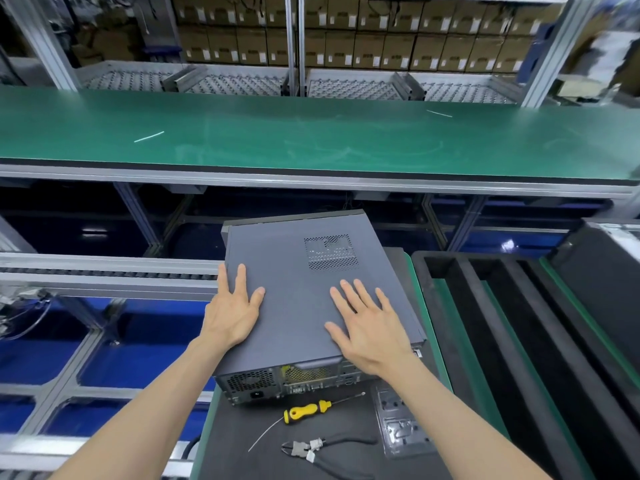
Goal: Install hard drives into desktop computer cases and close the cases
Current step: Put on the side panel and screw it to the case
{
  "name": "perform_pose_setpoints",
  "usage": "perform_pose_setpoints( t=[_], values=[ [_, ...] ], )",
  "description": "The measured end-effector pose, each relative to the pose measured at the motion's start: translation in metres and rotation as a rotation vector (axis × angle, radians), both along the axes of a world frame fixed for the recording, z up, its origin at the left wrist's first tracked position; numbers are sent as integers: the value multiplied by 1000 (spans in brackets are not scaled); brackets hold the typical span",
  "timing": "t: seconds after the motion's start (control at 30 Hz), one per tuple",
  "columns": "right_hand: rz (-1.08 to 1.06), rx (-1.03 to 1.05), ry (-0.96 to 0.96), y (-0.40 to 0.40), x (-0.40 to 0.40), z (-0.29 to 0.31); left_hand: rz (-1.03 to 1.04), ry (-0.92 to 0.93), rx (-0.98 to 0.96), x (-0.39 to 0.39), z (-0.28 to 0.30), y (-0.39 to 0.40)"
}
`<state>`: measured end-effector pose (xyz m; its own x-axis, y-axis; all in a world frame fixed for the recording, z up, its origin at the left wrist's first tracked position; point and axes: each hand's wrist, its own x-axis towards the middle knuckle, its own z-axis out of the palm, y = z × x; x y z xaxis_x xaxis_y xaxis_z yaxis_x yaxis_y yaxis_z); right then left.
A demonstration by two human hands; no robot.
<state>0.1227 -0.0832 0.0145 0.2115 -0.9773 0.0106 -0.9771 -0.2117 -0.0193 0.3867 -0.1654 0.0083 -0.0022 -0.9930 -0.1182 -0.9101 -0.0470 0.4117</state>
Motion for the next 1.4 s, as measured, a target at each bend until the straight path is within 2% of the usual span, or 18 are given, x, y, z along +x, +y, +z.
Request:
perform_pose_setpoints(
  t=[0.13,0.33,0.67,0.83,1.0,1.13,1.23,1.4],
  values=[
    [-25,21,22,-1,3,4,2,1,5,0,-1,1],
    [-74,-8,-32,0,55,-7,-13,10,-15,4,-5,-1],
    [-53,-35,-63,3,73,-10,-19,26,-40,4,-5,-1],
    [-63,15,-81,8,76,2,-10,12,-32,4,-5,2],
    [-40,-128,-121,6,89,6,-23,6,-28,5,-6,2],
    [29,4,-122,-9,89,-1,-58,-90,-38,1,-7,4],
    [48,1,-134,-11,80,-6,-163,-227,-124,-1,-5,7],
    [16,6,-153,-6,48,-4,-239,-259,-102,1,1,9]
  ],
)
